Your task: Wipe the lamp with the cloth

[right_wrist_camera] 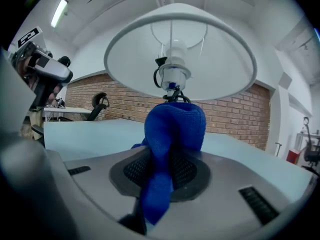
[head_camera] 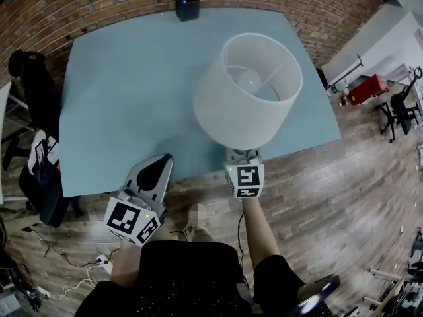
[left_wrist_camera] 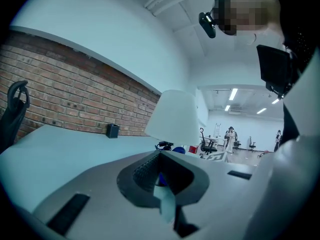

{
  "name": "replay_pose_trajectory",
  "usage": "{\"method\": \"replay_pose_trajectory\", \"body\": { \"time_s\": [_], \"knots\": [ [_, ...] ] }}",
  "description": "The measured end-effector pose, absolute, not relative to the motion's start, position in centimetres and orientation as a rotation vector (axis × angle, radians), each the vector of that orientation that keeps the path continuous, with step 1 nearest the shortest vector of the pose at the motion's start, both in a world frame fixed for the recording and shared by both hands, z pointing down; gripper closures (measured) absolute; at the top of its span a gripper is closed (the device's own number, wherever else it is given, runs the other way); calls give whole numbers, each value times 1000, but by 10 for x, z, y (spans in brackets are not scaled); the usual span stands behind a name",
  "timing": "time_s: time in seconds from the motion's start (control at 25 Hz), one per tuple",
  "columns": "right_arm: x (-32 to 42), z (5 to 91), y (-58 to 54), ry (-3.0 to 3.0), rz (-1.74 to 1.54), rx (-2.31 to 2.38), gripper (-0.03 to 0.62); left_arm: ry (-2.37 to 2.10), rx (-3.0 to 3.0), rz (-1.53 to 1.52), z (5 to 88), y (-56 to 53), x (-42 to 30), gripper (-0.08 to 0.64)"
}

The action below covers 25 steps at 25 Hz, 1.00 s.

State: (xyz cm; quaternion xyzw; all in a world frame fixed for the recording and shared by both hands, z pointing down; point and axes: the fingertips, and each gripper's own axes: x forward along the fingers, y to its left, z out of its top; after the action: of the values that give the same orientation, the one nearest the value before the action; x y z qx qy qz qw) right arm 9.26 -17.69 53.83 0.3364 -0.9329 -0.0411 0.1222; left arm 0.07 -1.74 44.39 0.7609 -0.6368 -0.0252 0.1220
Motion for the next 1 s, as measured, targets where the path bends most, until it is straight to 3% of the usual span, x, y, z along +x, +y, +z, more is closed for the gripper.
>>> {"method": "replay_pose_trajectory", "body": {
  "time_s": [0.52,1.0],
  "knots": [
    [107,595,-170,-2581,330,689,517,-1856,2214,-15,444,-26,-2,551],
    [213,493,-206,-3137,1147,884,518,-1899,2277,3,421,-62,16,551]
  ]
}}
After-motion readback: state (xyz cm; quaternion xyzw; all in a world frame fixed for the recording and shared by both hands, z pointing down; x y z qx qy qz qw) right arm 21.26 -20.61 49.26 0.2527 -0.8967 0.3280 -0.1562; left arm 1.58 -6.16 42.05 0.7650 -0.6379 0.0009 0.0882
